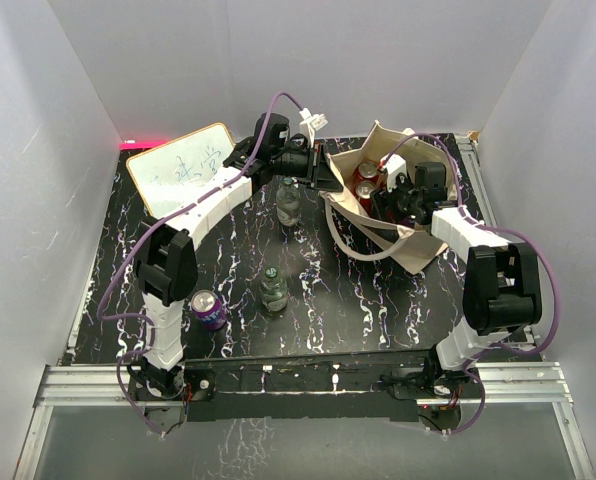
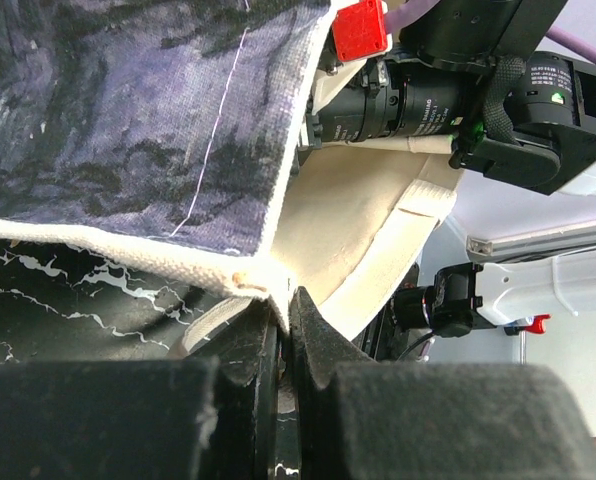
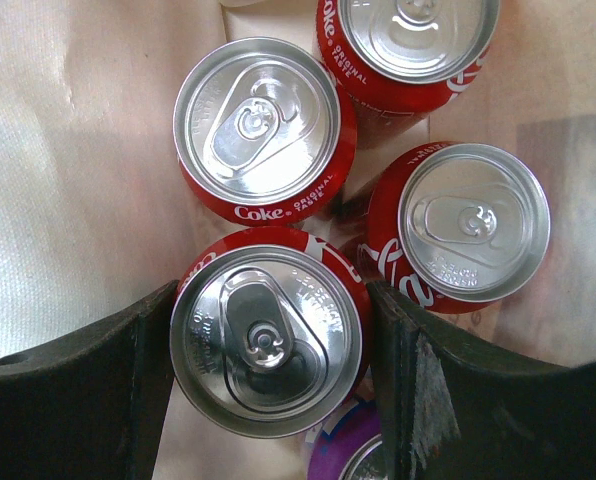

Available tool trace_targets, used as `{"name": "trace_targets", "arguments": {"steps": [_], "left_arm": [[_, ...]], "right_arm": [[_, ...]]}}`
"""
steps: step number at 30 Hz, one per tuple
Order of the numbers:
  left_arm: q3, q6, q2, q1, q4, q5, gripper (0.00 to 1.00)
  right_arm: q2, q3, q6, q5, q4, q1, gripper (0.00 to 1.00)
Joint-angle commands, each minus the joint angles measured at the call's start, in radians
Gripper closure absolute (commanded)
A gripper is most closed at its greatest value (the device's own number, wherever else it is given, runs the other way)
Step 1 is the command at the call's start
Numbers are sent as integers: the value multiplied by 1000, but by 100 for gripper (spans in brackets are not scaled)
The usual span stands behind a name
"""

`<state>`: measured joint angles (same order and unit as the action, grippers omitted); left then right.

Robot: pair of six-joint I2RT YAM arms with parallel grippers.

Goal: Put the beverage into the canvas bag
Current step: Place the drink in the canvas bag.

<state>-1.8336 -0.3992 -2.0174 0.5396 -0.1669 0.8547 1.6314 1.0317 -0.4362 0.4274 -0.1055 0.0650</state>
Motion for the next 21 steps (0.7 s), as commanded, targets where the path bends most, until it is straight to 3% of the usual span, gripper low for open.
{"name": "trace_targets", "arguments": {"steps": [1, 15, 21], "left_arm": [[-65, 55, 38, -33, -66, 29, 100], [-149, 68, -17, -36, -125, 19, 100], [-156, 37, -16, -47, -108, 14, 100]], "right_arm": [[50, -22, 48, 20, 147, 16, 83], [172, 57, 77, 63, 214, 43, 83], [164, 78, 34, 19, 121, 40, 70]]}}
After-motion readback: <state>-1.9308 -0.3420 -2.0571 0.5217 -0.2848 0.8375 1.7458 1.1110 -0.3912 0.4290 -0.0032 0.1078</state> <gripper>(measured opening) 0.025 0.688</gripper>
